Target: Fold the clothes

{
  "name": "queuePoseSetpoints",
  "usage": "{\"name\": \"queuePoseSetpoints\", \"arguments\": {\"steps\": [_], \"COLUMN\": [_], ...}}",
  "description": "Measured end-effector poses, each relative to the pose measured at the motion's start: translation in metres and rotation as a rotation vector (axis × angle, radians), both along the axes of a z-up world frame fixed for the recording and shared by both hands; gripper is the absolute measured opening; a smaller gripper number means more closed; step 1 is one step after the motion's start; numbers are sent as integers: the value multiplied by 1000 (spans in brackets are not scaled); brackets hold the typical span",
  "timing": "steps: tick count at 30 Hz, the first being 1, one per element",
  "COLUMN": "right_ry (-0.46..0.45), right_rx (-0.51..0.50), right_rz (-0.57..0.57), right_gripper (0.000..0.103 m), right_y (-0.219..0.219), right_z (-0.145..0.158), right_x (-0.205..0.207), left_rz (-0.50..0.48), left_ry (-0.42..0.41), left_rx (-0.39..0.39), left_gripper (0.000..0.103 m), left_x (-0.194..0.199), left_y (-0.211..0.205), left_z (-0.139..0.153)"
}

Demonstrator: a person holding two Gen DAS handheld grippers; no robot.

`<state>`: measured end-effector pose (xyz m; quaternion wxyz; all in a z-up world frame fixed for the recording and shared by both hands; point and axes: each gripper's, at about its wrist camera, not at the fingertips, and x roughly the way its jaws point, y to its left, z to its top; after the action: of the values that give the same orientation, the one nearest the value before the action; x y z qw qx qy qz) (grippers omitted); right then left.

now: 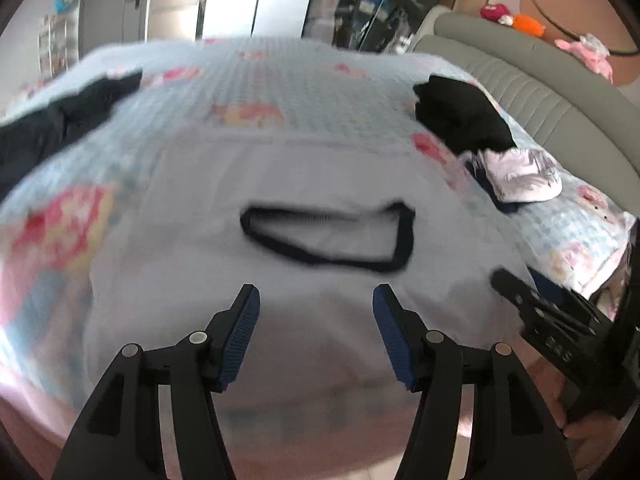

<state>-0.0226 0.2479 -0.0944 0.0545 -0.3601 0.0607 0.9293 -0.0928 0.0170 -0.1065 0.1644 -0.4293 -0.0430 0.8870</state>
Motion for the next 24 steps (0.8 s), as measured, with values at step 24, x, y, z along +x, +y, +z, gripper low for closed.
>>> {"name": "queuePoseSetpoints", "arguments": {"steps": [24], "right_ry": [2], "right_rx": [33], "right_rz": [-65], "right_gripper": [66], "right_y": [30], "right_z": [-10], "right_x": [11], "left_rz": [17], "left_ry": [81], "left_rx": [136], "left_gripper": [61], "left_x": [16], "left_y": [-50], "left_z": [18]}}
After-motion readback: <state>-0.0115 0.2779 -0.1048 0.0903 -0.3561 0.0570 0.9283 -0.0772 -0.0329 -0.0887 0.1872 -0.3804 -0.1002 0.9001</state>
